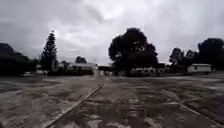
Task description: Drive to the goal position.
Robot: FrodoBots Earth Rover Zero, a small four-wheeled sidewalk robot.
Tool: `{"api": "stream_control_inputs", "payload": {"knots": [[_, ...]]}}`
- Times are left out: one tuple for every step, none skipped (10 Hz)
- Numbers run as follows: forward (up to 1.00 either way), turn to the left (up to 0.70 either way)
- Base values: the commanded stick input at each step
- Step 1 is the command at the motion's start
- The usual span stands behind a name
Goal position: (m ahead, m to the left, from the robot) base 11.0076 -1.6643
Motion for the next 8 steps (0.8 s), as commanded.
{"api": "stream_control_inputs", "payload": {"knots": [[0.50, 0.00], [0.50, 0.00], [0.50, 0.00], [0.50, 0.00], [0.50, 0.00], [0.50, 0.00], [0.50, 0.00], [0.50, 0.00]]}}
